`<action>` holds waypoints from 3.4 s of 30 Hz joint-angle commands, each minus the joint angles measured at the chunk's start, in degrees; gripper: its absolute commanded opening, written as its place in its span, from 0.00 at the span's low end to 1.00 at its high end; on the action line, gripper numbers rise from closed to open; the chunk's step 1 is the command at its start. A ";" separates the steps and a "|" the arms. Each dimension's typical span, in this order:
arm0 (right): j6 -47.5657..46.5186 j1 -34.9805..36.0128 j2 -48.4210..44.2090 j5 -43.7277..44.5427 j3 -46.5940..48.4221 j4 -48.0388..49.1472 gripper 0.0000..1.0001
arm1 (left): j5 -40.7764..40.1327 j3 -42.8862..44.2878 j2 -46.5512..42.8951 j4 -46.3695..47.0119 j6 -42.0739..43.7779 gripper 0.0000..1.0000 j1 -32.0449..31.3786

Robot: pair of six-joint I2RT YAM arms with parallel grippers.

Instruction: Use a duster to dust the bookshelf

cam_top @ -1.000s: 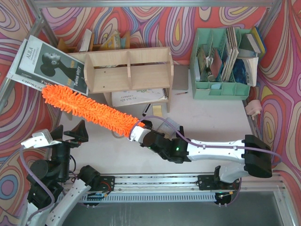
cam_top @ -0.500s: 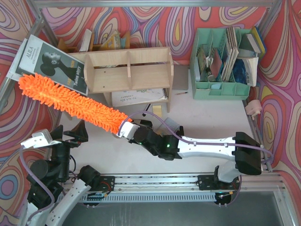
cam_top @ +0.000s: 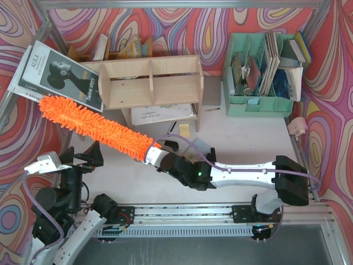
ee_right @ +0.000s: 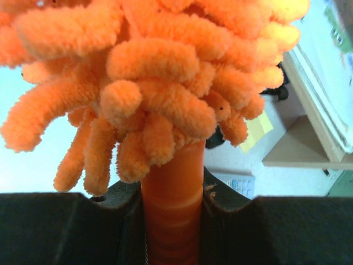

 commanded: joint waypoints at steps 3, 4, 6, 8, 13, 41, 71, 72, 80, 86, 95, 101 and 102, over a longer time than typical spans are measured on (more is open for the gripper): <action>5.53 0.48 -4.82 3.15 -2.83 -2.06 0.00 | -0.89 -0.51 -0.90 -0.44 -0.34 0.98 0.31; 5.66 0.44 -4.89 3.20 -3.10 -1.97 0.00 | -0.92 -0.47 -0.90 -0.42 -0.39 0.98 0.31; 5.38 0.49 -4.53 2.73 -2.55 -1.24 0.00 | -0.88 -0.55 -0.89 -0.37 -0.38 0.98 0.31; 4.67 0.53 -3.26 1.62 -0.96 -0.26 0.00 | -0.92 -0.47 -0.91 -0.37 -0.42 0.98 0.31; 1.30 1.02 0.89 -1.30 4.41 4.38 0.00 | -0.88 -0.58 -0.86 -0.36 -0.36 0.98 0.31; 11.01 1.10 -3.90 4.11 -5.26 -4.41 0.00 | -1.21 -0.43 -0.91 -0.63 -0.51 0.98 0.31; 4.44 2.30 3.84 4.36 6.57 1.69 0.00 | -1.71 -0.63 -0.90 -0.49 -0.42 0.98 0.31; 5.30 2.30 2.69 4.36 5.25 1.16 0.00 | -1.66 -0.64 -0.88 -0.49 -0.45 0.98 0.31; 13.80 2.27 -6.38 7.25 -5.54 -7.57 0.00 | -1.60 -0.77 -0.58 -0.35 -0.54 0.98 0.31; 18.75 2.31 -9.83 6.81 -9.38 -10.69 0.00 | -1.43 -0.82 -0.17 -0.28 -0.52 0.98 0.31; 11.77 2.56 -3.87 4.45 -3.34 -2.45 0.00 | -1.72 -0.77 -0.53 -0.40 -0.52 0.98 0.31; 5.72 2.60 1.05 2.52 4.92 3.35 0.00 | -1.67 -0.72 -0.59 -0.43 -0.59 0.98 0.31; 4.93 2.60 1.97 2.43 6.18 3.93 0.00 | -1.71 -0.73 -0.62 -0.46 -0.54 0.98 0.31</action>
